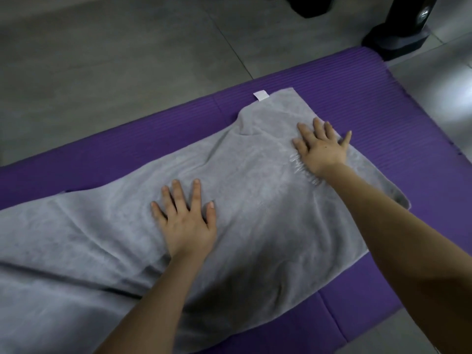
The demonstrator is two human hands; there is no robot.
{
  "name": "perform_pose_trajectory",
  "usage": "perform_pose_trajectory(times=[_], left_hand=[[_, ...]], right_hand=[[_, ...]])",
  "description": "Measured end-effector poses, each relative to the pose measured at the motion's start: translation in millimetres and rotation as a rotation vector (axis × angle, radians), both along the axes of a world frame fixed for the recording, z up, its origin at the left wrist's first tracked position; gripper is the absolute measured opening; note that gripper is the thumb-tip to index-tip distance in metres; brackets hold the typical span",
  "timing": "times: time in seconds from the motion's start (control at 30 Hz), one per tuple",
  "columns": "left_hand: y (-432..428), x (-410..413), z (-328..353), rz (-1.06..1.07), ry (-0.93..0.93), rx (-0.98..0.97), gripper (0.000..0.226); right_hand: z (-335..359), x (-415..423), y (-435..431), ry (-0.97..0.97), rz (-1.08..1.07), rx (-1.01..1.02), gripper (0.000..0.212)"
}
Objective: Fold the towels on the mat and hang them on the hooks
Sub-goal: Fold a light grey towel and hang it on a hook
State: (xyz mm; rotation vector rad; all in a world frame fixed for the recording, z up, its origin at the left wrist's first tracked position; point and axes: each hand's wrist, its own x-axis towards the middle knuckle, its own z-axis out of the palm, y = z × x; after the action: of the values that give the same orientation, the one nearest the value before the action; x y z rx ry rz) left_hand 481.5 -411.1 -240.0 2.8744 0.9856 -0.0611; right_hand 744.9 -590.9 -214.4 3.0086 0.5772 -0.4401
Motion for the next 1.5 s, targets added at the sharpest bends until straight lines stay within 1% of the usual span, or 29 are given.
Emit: perform_pose_trajectory(times=[0.07,0.17,0.23,0.27,0.3,0.33,0.37,0.4,0.43,0.5,0.6,0.67,0.7,0.77,0.83,0.97,1.03,1.07,1.1,1.17,1.23,1.27,1.3,1.37,1.43,1.47,1.5], left_hand=[[0.8,1.9,5.4,-0.003,0.059,-0.041,0.063],[5.9,5.5,13.7,-0.036,0.154,-0.154,0.066],[20.0,1.5,25.3,-0.082,0.174,-0.315,0.06],[30.3,-6.9,33.5,-0.152,0.133,-0.363,0.06],[41.0,-19.5,43.0,-0.251,0.061,-0.352,0.062],[51.2,-36.1,50.3,-0.346,-0.007,-0.3,0.061],[62.2,-56.3,59.2,-0.435,-0.031,-0.243,0.055],[72.4,-78.3,71.0,-0.508,-0.013,-0.213,0.047],[81.7,-100.5,83.6,-0.573,0.046,-0.194,0.042],[99.8,-146.9,108.4,-0.681,0.145,-0.148,0.037],[119.1,-219.7,135.4,-0.728,0.217,-0.108,0.033],[124.9,-264.1,142.4,-0.692,0.24,-0.123,0.031],[124.9,-283.9,141.2,-0.668,0.258,-0.137,0.03],[122.6,-319.9,129.3,-0.604,0.286,-0.17,0.031],[119.6,-352.1,109.7,-0.478,0.297,-0.21,0.032],[107.5,-403.1,79.3,-0.221,0.281,-0.305,0.043],[101.2,-415.9,72.0,-0.167,0.241,-0.332,0.054],[99.5,-418.9,70.8,-0.151,0.215,-0.334,0.057],[98.7,-420.3,71.2,-0.152,0.168,-0.314,0.052],[100.2,-425.6,71.5,-0.218,0.126,-0.271,0.03],[104.1,-431.5,75.0,-0.268,0.208,-0.329,0.027],[105.7,-433.1,79.5,-0.255,0.272,-0.393,0.027],[106.9,-435.4,83.1,-0.224,0.344,-0.464,0.026],[109.3,-433.9,89.4,-0.213,0.484,-0.538,0.024],[112.2,-426.4,96.2,-0.256,0.566,-0.571,0.023],[114.9,-422.5,97.2,-0.274,0.567,-0.574,0.024],[118.8,-416.7,97.1,-0.283,0.494,-0.571,0.026]], right_hand=[[3.4,-3.9,-0.6,-0.021,-0.047,0.006,0.056],[13.8,-30.7,3.2,-0.087,-0.103,0.101,0.058],[14.9,-70.9,8.7,-0.119,-0.001,0.197,0.062],[13.9,-96.8,12.5,-0.131,0.078,0.257,0.064],[13.0,-124.2,17.3,-0.136,0.159,0.321,0.062],[11.7,-152.5,22.4,-0.132,0.237,0.389,0.058],[11.6,-180.5,27.7,-0.123,0.311,0.462,0.052],[11.8,-207.7,32.6,-0.105,0.379,0.537,0.045],[12.6,-233.9,37.1,-0.085,0.448,0.609,0.04],[15.2,-282.3,44.8,-0.045,0.604,0.727,0.03],[16.4,-344.0,51.3,0.043,0.84,0.805,0.023],[13.5,-372.8,55.4,0.071,0.957,0.769,0.022],[11.8,-383.1,57.8,0.078,0.996,0.709,0.024],[5.8,-394.6,62.9,0.053,1.041,0.561,0.031],[-0.3,-396.5,66.7,0.017,1.058,0.485,0.033],[-1.0,-391.4,75.1,-0.006,1.063,0.531,0.017],[3.3,-391.0,80.0,0.023,1.049,0.541,0.017],[5.2,-392.0,81.8,0.041,1.043,0.559,0.02],[7.6,-393.5,82.9,0.066,1.041,0.571,0.023],[11.5,-397.9,80.7,0.116,1.055,0.562,0.028],[20.3,-404.8,74.7,0.181,1.08,0.539,0.032],[25.6,-407.9,73.0,0.215,1.098,0.486,0.033],[31.7,-411.0,71.9,0.258,1.116,0.391,0.032],[36.2,-413.5,69.3,0.359,1.123,0.246,0.031],[41.5,-414.9,72.3,0.409,1.09,0.264,0.032],[43.9,-415.6,76.8,0.403,1.073,0.293,0.033],[43.8,-415.4,81.3,0.371,1.056,0.359,0.035]])
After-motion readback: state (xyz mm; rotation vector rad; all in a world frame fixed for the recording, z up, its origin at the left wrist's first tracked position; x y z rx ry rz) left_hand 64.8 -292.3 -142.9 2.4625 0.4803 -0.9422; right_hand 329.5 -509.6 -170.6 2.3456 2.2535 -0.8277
